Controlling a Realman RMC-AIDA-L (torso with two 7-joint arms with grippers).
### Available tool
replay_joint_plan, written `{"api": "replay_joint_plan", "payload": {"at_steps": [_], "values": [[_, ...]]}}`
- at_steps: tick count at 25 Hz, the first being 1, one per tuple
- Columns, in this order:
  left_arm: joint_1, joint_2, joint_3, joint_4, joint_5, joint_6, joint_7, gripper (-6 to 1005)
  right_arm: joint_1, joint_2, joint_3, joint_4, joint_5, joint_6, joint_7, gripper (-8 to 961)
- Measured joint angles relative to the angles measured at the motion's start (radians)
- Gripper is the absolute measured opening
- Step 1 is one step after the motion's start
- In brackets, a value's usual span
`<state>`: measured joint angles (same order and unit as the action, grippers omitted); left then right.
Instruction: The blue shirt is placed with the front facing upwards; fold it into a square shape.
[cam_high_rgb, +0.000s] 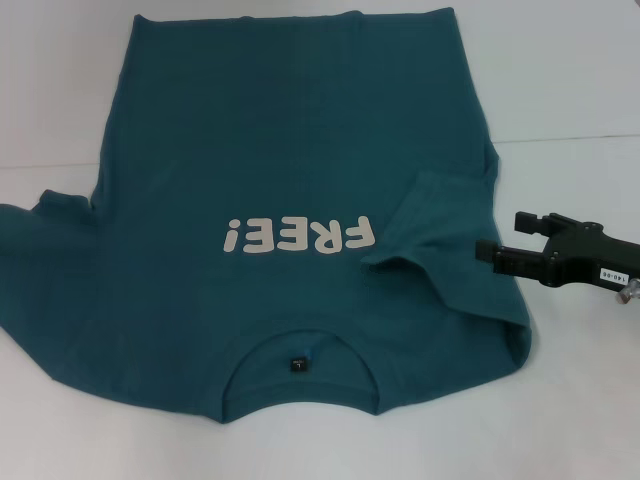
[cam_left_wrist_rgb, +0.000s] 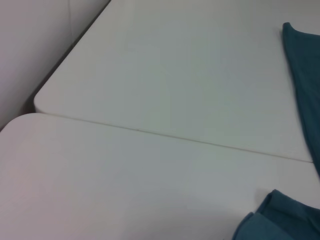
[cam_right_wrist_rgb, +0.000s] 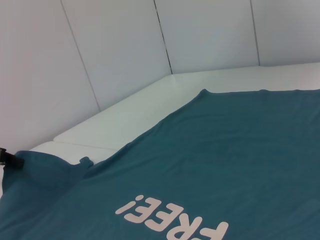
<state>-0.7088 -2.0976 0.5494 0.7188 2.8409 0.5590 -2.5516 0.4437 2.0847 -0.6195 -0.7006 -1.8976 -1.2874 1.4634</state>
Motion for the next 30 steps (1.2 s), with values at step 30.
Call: {"api": "replay_joint_plan", "payload": {"at_steps": [30], "values": [[-0.05,-0.067,0.307,0.024,-0.408,0.193,-0.003,28,-0.012,-0.001,0.008,0.01,0.0,0.013,-0.008,944]]}}
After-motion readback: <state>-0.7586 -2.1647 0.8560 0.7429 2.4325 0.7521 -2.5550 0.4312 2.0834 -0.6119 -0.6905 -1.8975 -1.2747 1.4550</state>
